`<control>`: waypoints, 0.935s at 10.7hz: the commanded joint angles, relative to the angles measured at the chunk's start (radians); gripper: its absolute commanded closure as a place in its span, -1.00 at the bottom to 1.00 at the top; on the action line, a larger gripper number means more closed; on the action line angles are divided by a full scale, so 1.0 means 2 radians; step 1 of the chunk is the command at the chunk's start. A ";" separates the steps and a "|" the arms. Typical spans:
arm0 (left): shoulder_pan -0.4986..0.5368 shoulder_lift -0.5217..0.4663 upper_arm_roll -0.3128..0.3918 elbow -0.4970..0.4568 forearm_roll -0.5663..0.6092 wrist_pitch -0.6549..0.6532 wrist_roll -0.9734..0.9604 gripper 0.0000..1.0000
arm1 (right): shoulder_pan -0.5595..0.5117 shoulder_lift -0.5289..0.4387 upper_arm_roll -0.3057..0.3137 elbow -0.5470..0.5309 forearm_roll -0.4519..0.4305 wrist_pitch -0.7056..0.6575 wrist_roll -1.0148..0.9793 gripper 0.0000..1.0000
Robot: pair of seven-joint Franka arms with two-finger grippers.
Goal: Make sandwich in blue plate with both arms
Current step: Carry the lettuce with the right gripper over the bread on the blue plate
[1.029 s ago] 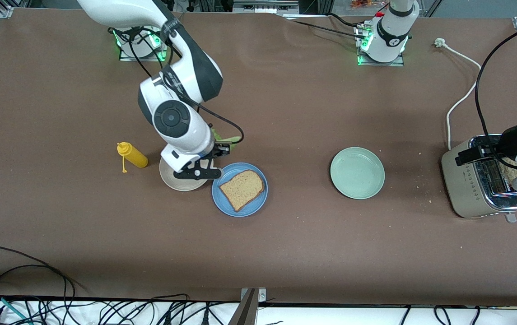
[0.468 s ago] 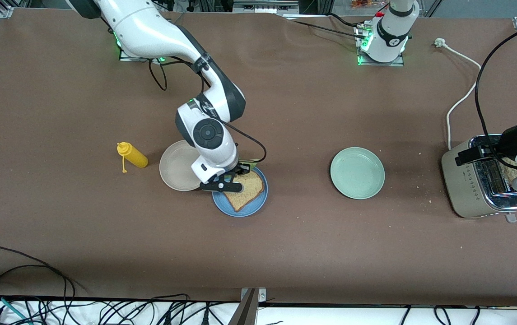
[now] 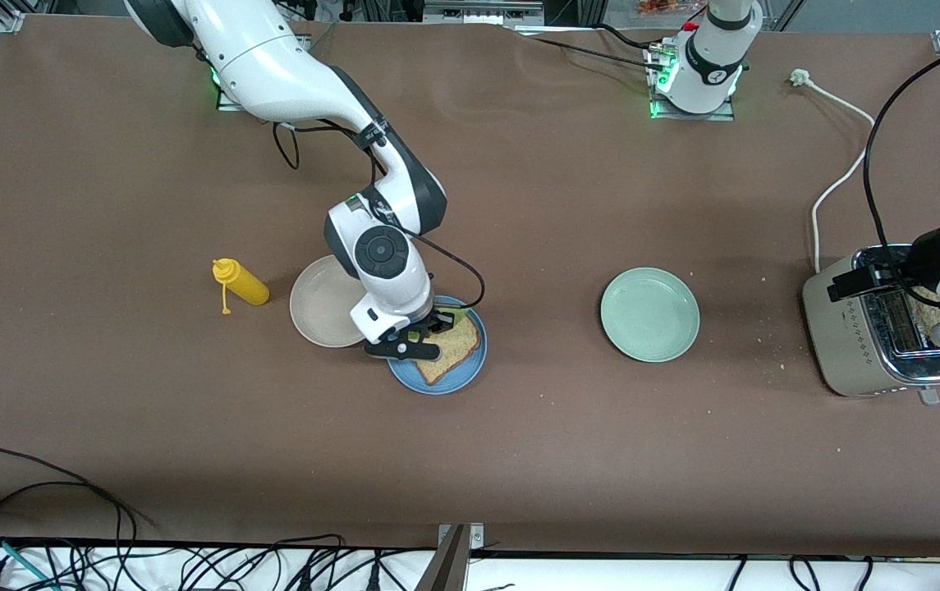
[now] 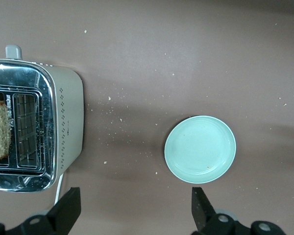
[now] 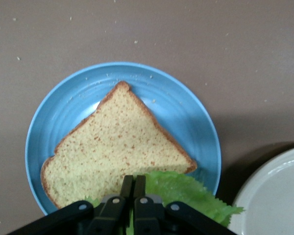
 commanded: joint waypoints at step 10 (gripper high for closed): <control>0.004 -0.008 -0.004 -0.010 0.012 0.003 0.012 -0.98 | 0.026 0.074 -0.042 0.083 -0.006 0.039 -0.033 0.68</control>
